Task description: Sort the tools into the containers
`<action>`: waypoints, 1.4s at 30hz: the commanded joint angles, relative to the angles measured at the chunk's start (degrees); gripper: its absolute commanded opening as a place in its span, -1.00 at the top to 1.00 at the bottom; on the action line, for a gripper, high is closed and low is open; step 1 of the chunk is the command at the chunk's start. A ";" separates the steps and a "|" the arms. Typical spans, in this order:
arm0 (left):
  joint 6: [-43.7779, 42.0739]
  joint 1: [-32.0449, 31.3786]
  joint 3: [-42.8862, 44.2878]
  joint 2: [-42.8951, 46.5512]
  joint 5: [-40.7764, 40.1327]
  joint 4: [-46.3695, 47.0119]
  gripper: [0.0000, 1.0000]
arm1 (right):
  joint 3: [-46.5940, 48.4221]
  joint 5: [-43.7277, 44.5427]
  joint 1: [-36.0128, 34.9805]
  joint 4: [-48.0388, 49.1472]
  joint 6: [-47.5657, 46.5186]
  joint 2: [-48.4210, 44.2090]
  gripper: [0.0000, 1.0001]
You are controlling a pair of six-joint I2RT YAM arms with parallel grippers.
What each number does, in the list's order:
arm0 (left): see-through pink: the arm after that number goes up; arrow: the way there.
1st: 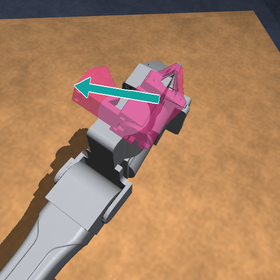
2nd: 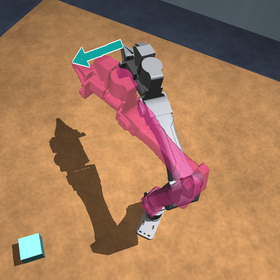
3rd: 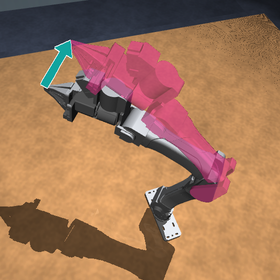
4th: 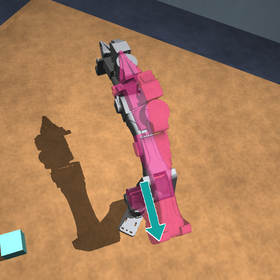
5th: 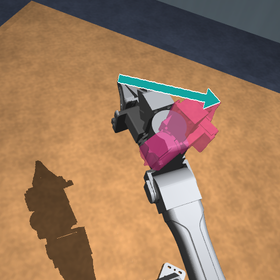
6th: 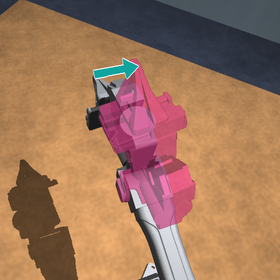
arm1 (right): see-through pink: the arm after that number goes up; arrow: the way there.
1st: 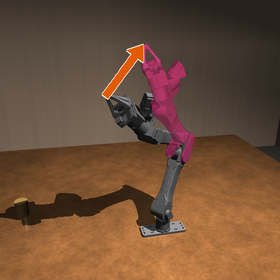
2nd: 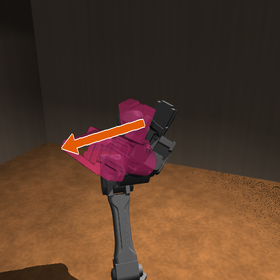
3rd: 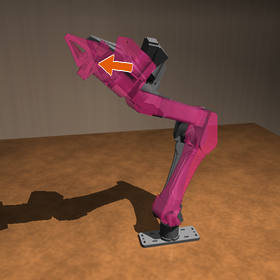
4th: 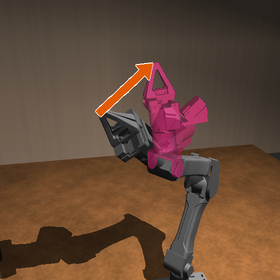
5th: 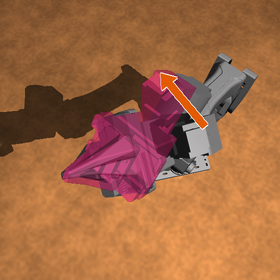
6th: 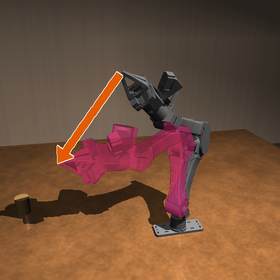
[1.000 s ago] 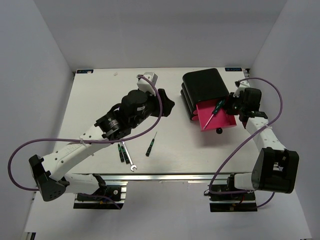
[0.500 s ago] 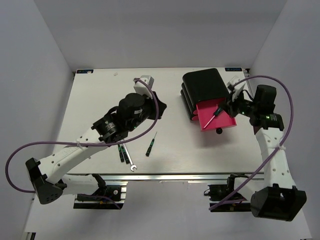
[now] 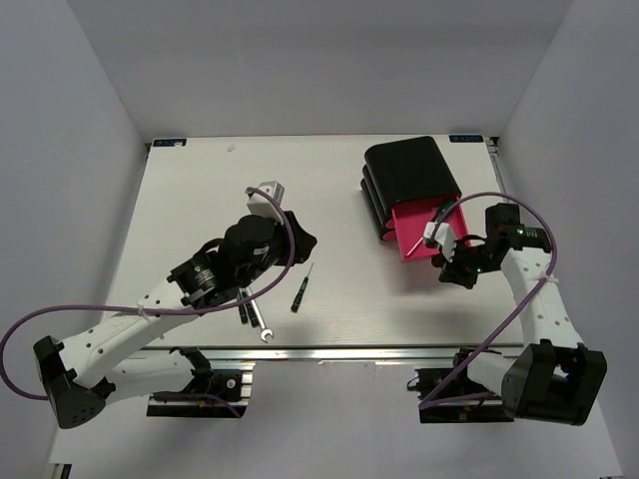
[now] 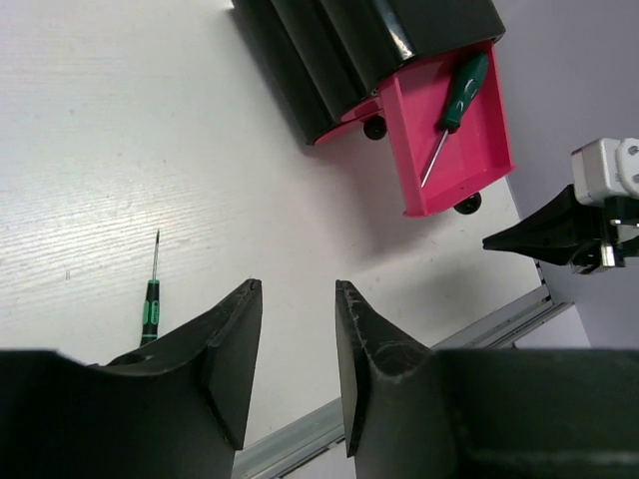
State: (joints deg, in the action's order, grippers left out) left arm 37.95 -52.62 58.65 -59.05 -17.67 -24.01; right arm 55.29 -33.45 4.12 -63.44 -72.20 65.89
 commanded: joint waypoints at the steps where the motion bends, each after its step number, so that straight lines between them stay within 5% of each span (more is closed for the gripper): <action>1: 2.56 0.24 -1.08 1.74 -0.79 0.28 0.08 | -3.86 6.19 0.01 13.05 4.69 -2.25 1.00; 13: 2.47 0.15 -1.96 0.34 0.09 1.68 0.00 | -13.28 14.91 -0.87 48.65 16.39 -0.94 0.93; 33: 3.53 0.24 -4.25 0.25 0.88 2.21 -0.24 | -7.48 2.87 -1.57 52.98 22.45 3.10 0.84; 42: 3.71 0.24 -4.42 0.34 1.23 2.30 -0.25 | -7.13 4.71 -1.57 66.51 34.05 6.09 0.75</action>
State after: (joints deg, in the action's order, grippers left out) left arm 41.43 -52.62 54.72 -59.22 -17.10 -22.24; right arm 45.21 -27.59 2.87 -8.19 -43.59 71.50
